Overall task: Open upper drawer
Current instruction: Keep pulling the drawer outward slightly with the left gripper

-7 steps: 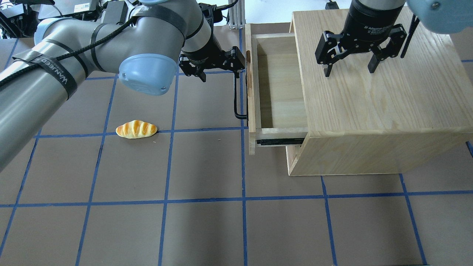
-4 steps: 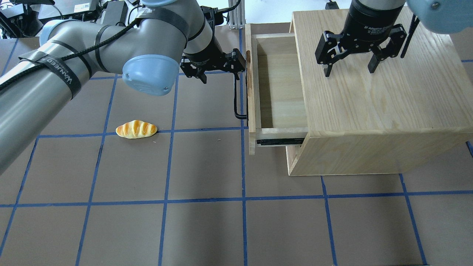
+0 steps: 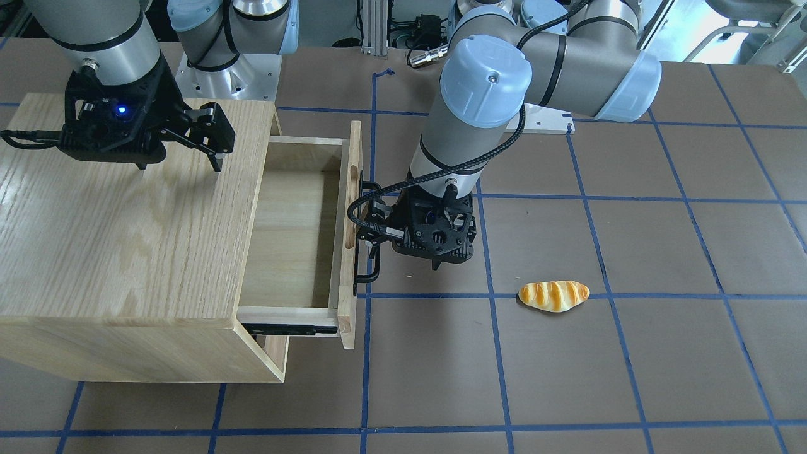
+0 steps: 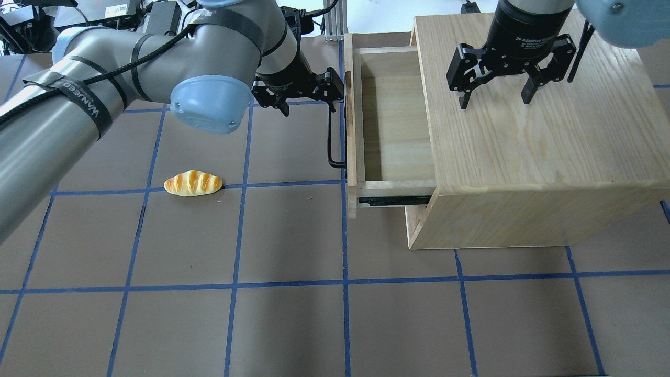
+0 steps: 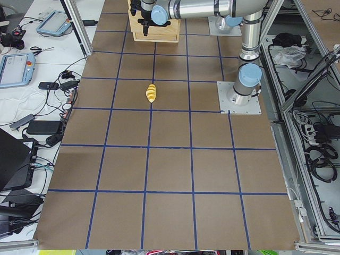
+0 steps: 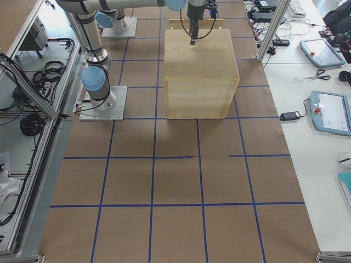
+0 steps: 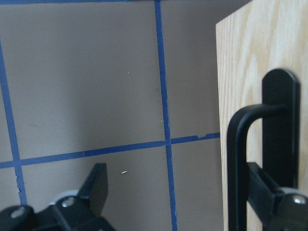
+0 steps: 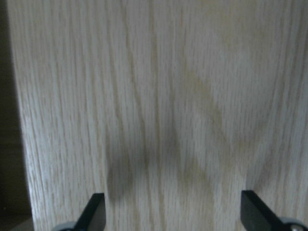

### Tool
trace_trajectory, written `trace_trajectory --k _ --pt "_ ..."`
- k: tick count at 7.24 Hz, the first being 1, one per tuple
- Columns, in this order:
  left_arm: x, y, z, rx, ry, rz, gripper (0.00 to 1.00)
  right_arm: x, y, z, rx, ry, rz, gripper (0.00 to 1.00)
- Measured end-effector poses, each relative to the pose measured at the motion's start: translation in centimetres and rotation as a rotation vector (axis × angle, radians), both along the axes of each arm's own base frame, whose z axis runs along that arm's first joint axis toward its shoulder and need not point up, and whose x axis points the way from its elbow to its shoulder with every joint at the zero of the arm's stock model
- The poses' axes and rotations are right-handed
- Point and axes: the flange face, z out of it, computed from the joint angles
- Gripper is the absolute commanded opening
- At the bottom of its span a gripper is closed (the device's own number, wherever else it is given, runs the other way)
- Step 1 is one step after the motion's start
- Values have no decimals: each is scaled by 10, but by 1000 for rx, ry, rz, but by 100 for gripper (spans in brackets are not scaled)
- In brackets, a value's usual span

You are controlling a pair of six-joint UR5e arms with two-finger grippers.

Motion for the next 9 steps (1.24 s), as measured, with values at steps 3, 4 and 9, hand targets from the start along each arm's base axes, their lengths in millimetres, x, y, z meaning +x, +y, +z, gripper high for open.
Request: trace_trajectory --k 3,4,9 --pt "3 -1 3 -9 -4 -9 100 0 0 0 0 0 0 100" --pt "5 -1 4 -13 -5 -16 100 0 0 0 0 0 0 100" --pt "11 -4 5 -28 -27 -48 100 0 0 0 0 0 1 100"
